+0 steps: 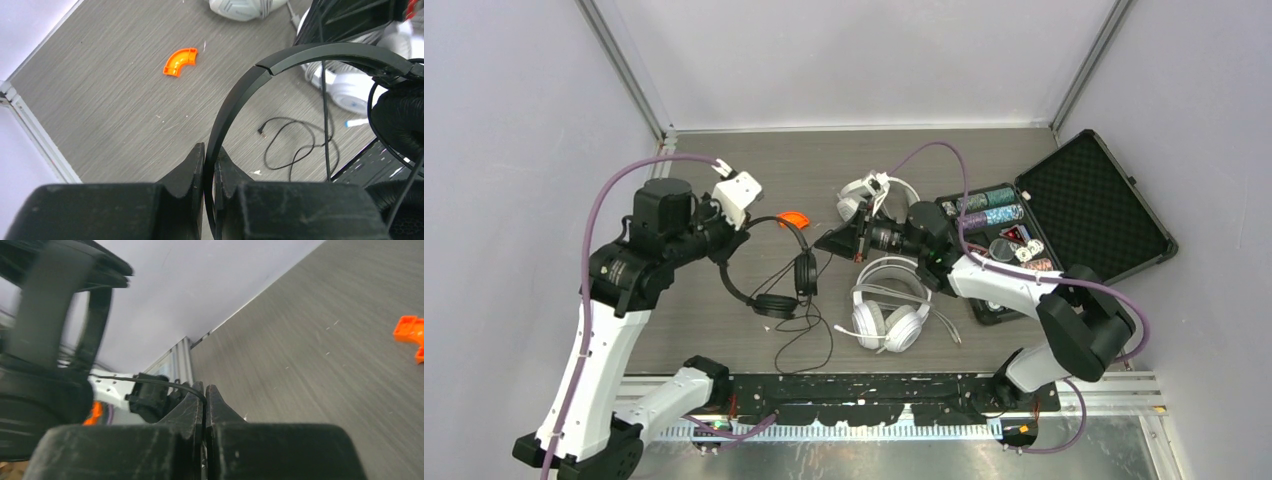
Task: Wrap the headphones
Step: Wrap the headphones cable around the headphones.
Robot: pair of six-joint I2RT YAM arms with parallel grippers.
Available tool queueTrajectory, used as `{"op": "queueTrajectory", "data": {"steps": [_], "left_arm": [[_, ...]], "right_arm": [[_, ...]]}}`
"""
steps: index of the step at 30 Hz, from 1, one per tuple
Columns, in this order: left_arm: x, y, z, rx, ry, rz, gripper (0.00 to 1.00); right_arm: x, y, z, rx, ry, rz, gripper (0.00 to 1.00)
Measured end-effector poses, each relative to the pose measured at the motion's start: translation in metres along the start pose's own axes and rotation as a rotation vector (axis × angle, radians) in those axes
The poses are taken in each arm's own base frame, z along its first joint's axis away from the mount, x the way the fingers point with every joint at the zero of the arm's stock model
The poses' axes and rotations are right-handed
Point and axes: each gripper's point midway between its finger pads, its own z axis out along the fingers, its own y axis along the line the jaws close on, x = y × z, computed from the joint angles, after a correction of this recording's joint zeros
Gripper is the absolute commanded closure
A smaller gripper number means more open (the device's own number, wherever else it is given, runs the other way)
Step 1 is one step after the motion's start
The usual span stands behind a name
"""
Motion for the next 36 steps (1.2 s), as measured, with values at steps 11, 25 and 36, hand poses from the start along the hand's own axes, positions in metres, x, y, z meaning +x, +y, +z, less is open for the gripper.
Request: {"op": "queueTrajectory", "data": {"steps": [11, 25, 36], "left_arm": [[0.023, 0.002, 0.018, 0.031, 0.046, 0.275, 1.00], [0.015, 0.038, 0.033, -0.140, 0.032, 0.452, 1.00], [0.028, 0.050, 0.046, -0.215, 0.058, 0.404, 1.00]], "right_arm": [[0.007, 0.036, -0.014, -0.034, 0.196, 0.148, 0.99], [0.012, 0.059, -0.014, -0.110, 0.294, 0.355, 0.95], [-0.001, 0.074, 0.006, -0.206, 0.241, 0.477, 0.88]]}}
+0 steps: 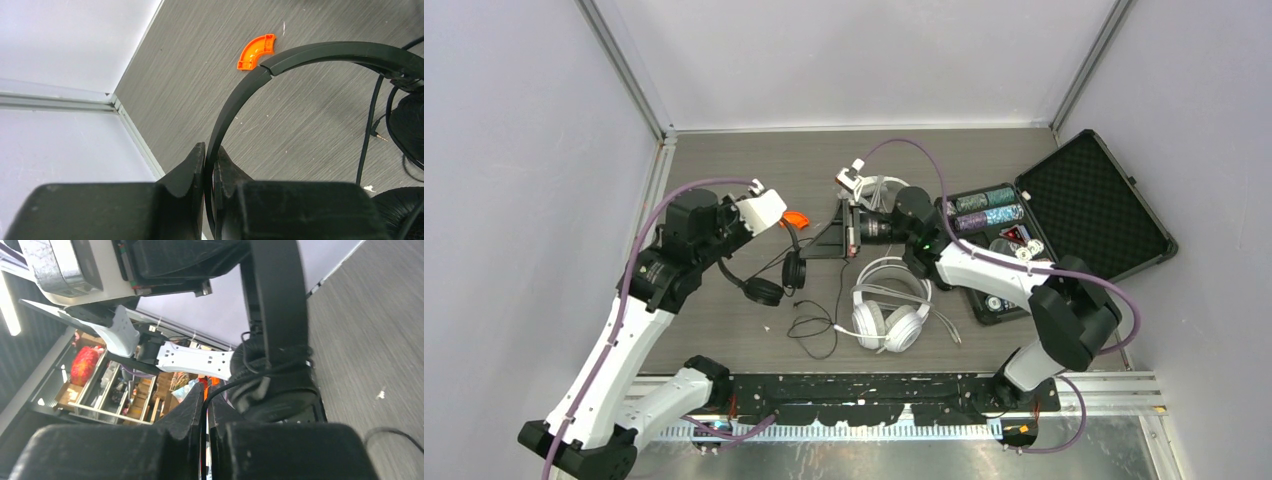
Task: Wrap the headphones
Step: Wrap the headphones cable around the headphones.
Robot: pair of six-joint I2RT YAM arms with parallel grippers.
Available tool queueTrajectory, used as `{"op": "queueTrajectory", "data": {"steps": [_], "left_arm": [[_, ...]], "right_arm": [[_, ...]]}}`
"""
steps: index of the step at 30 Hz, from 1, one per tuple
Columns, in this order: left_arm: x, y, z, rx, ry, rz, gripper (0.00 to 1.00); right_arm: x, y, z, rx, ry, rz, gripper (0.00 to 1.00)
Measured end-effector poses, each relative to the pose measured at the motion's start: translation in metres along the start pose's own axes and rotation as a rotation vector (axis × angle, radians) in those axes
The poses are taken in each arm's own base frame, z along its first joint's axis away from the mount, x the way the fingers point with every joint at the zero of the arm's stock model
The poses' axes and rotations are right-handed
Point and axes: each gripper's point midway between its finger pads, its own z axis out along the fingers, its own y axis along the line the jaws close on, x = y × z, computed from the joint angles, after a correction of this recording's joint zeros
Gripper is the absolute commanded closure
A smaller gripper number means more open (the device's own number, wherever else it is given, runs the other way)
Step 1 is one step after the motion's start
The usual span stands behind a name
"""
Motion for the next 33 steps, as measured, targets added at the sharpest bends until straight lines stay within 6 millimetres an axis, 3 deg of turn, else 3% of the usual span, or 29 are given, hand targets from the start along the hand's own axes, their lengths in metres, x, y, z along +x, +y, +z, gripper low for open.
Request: {"op": "queueTrajectory", "data": {"steps": [8, 18, 22, 28, 33], "left_arm": [[0.006, 0.011, 0.001, -0.092, 0.028, -0.108, 1.00], [0.022, 0.031, -0.020, -0.291, 0.061, -0.305, 1.00], [0.029, 0.031, -0.025, -0.328, 0.071, -0.357, 1.00], [0.042, 0.029, -0.020, -0.364, 0.154, -0.468, 1.00], [0.048, 0.026, -0.014, -0.375, 0.216, -0.537, 1.00]], "right_arm": [[0.006, 0.011, 0.027, -0.066, 0.022, 0.014, 0.89], [-0.016, 0.023, 0.048, -0.051, -0.018, -0.025, 0.97], [-0.018, 0.027, 0.057, -0.015, -0.014, -0.041, 0.98], [-0.020, 0.029, 0.066, 0.039, -0.016, -0.055, 0.92], [-0.013, 0.019, 0.074, 0.070, -0.003, -0.041, 0.91]]}}
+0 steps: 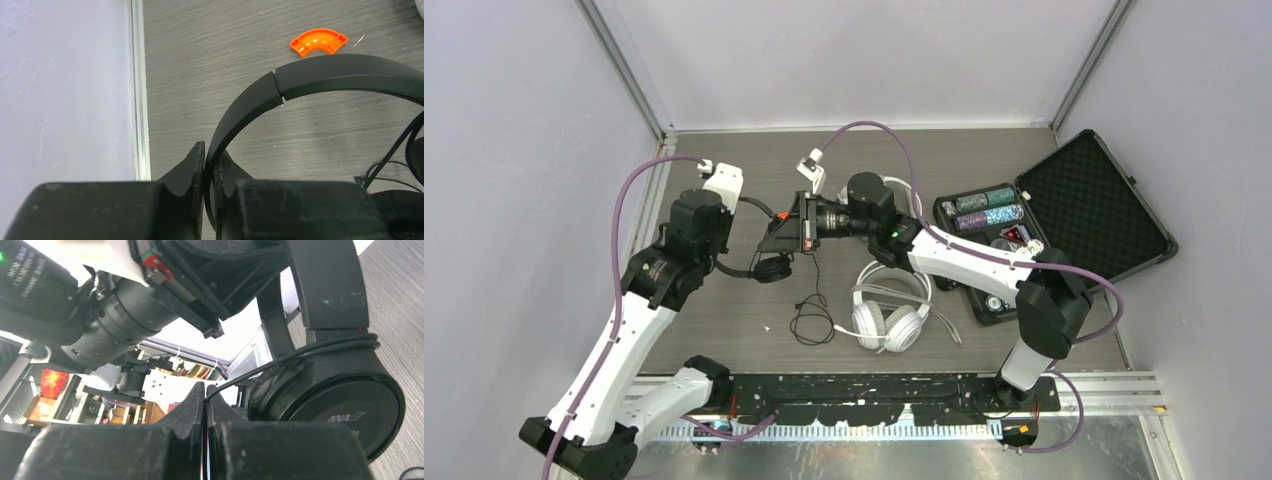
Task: Wrap the headphones
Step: Wrap the headphones cable around the headphones.
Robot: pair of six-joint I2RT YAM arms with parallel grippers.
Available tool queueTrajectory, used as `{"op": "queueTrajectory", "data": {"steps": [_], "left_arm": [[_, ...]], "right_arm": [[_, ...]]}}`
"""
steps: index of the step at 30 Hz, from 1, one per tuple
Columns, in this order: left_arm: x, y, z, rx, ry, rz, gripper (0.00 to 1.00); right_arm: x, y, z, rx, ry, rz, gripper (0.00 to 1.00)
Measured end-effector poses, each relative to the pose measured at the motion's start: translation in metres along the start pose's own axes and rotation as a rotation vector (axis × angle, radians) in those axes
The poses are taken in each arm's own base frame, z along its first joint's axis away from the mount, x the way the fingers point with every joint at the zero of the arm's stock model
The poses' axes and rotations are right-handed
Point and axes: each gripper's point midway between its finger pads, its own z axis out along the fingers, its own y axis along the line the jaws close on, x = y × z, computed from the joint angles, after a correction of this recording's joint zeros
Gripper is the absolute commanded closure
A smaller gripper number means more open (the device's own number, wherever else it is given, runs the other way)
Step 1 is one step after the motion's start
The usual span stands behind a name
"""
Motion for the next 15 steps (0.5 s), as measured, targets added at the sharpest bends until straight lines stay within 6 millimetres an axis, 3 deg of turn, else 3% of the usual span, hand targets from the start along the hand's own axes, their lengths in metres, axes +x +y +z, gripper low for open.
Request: {"op": "queueTrajectory", "data": {"steps": [10, 15], "left_arm": [[0.005, 0.016, -0.012, -0.088, 0.016, -0.118, 1.00], [0.003, 0.020, -0.015, -0.119, 0.021, -0.173, 1.00]], "right_arm": [[0.007, -0.011, 0.006, 0.029, 0.016, 0.003, 0.91], [0.007, -0.012, 0.006, 0.033, 0.013, -0.003, 0.99]]}}
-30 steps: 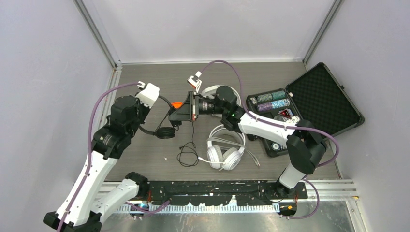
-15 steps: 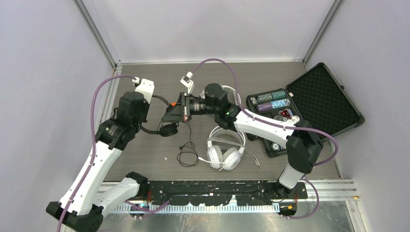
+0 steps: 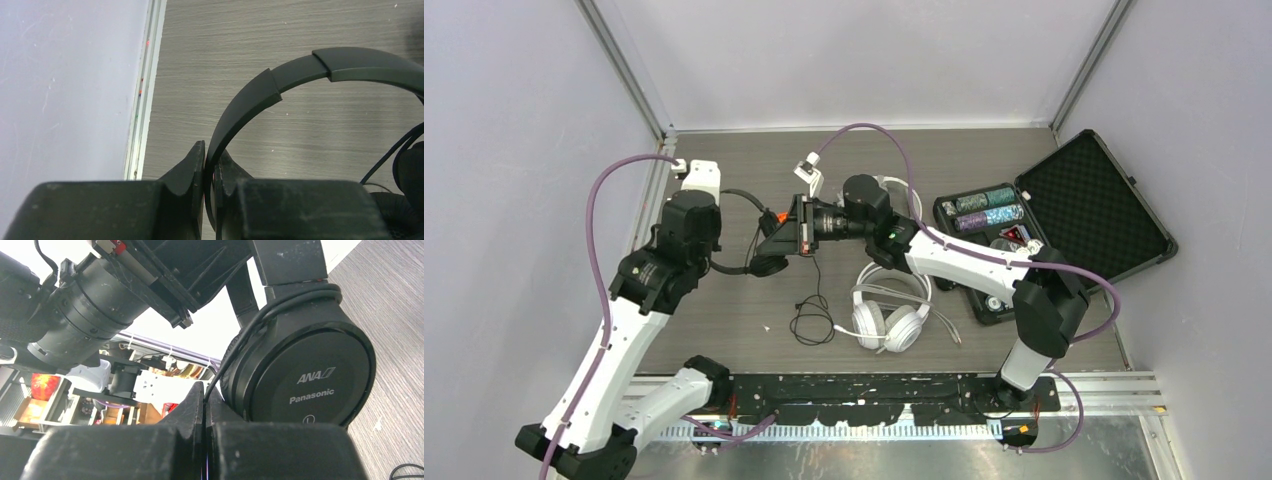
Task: Wrap the headphones
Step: Wrap the headphones cable around the headphones.
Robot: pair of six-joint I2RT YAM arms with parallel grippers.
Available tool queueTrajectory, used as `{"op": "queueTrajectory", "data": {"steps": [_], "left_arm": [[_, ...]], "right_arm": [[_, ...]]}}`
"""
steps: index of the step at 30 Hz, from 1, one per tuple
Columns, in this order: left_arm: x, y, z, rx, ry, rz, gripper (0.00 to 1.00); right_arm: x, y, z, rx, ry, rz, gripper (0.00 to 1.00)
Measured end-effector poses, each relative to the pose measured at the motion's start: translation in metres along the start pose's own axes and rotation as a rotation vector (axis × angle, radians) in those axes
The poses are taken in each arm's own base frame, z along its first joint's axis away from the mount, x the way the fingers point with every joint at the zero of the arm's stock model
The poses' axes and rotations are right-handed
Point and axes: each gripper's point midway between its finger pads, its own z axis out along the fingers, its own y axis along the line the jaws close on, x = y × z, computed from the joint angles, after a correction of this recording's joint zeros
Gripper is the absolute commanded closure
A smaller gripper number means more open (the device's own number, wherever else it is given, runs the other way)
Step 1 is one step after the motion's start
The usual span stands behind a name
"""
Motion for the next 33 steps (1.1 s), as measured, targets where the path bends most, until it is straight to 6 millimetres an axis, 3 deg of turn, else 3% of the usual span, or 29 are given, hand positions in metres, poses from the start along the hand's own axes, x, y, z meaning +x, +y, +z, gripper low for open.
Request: {"op": "queueTrajectory", "data": {"steps": [2, 4, 7, 17, 33], "left_arm": [[0.000, 0.001, 0.000, -0.012, 0.003, -0.023, 1.00], [0.001, 0.003, 0.000, -0.026, 0.008, -0.045, 1.00], [0.000, 0.004, 0.000, -0.043, 0.009, -0.072, 1.00], [-0.003, 0.005, 0.002, -0.065, 0.003, -0.128, 1.00], [-0.011, -0.002, -0.002, -0.048, -0.034, -0.311, 1.00]], "right_arm": [[0.000, 0.000, 0.000, 0.002, -0.003, -0.006, 0.96], [-0.001, 0.001, 0.001, 0.003, -0.008, -0.014, 0.86], [-0.004, 0.005, 0.003, 0.004, -0.010, -0.025, 0.83], [-0.022, 0.014, 0.007, 0.049, -0.057, -0.095, 0.83], [-0.025, 0.011, 0.010, 0.067, -0.083, -0.121, 0.90]]}}
